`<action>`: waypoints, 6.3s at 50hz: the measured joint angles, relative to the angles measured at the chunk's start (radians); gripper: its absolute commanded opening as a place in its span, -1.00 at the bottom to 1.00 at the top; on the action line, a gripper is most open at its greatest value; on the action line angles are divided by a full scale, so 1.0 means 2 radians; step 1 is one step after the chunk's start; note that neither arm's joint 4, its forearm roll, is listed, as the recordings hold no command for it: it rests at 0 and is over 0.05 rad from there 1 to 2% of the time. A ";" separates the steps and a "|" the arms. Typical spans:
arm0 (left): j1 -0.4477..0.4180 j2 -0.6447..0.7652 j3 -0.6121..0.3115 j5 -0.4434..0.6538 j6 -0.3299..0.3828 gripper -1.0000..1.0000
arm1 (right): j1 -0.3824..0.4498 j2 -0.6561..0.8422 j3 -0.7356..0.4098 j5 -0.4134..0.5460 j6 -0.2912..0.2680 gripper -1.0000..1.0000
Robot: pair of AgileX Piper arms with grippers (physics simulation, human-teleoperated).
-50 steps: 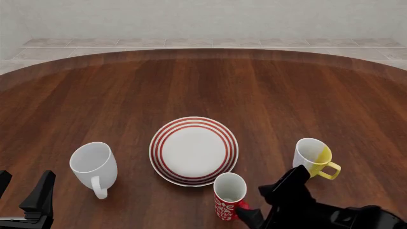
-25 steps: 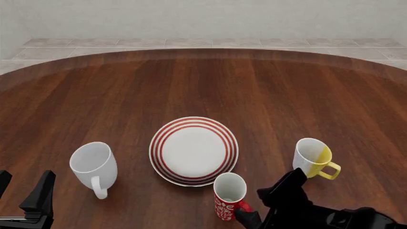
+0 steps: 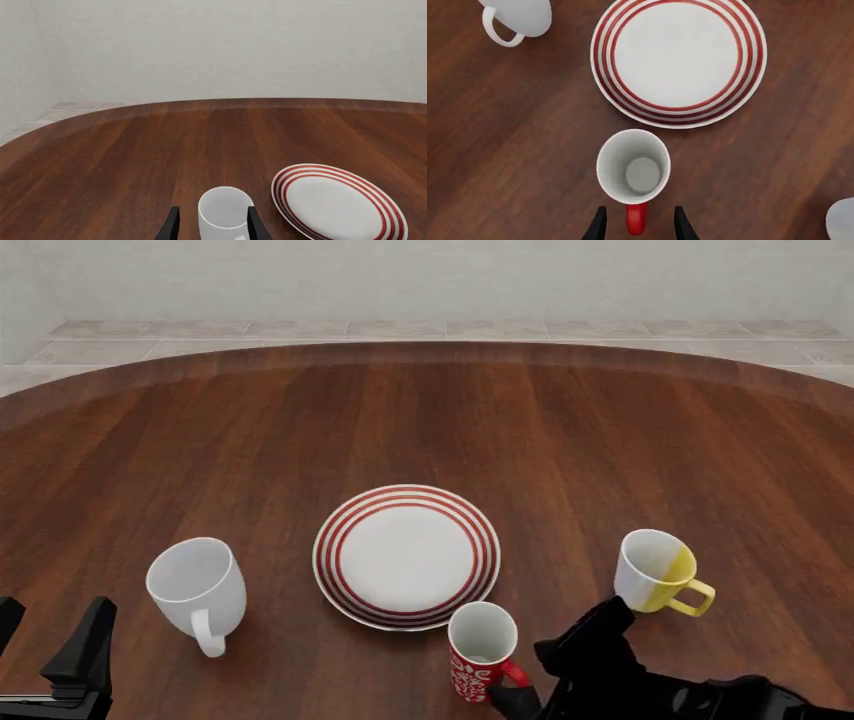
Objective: Pick up the red mug and put it on the plate
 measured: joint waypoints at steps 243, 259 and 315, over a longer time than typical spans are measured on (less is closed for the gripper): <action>0.000 0.000 0.000 0.000 0.000 1.00 | -0.059 0.249 -0.281 -0.015 -0.110 -1.00; 0.000 0.000 0.000 0.000 0.000 1.00 | -0.060 0.263 -0.284 -0.021 -0.107 -1.00; 0.000 0.000 0.000 0.000 0.000 1.00 | -0.057 0.283 -0.285 -0.032 -0.093 -1.00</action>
